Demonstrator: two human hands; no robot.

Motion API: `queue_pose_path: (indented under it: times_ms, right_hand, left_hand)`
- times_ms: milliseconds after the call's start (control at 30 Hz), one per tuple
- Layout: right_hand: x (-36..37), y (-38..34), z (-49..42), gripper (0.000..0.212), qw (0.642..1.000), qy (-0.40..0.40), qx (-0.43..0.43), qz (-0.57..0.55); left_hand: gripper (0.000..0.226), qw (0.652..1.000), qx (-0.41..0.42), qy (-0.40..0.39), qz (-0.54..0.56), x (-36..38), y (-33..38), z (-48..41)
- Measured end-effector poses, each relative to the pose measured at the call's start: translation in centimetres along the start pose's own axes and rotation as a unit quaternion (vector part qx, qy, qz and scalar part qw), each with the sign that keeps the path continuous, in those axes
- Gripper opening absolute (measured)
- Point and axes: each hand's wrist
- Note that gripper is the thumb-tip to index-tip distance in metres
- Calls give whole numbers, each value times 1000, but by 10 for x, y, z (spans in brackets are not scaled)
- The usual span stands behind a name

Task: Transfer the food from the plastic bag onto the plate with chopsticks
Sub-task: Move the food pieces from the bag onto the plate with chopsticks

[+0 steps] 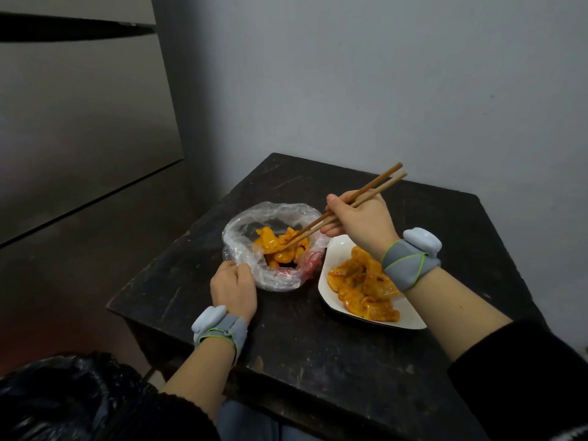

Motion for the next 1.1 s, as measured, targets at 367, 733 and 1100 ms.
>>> queue_pose_path:
  times_ms: [367,733,1100]
  right_hand:
    - [8,-4,4,21,999,-33,-35,7]
    - [32,3,15,18,989,-123,-57,49]
    - [46,22,19,30,992,-82,-74,57]
  left_hand:
    - [38,1000,0,-1,-28,4,-6,-6]
    - [37,1000,0,-2,-18,4,-5,-5]
    - [35,1000,1,-2,-21,5,-8,-7]
Point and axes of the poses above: each hand's wrist, its own z-axis away from the middle knuckle, its own x-axis out of the palm, y = z × x, and after that the axes turned 10 degrees about -x, right-handed
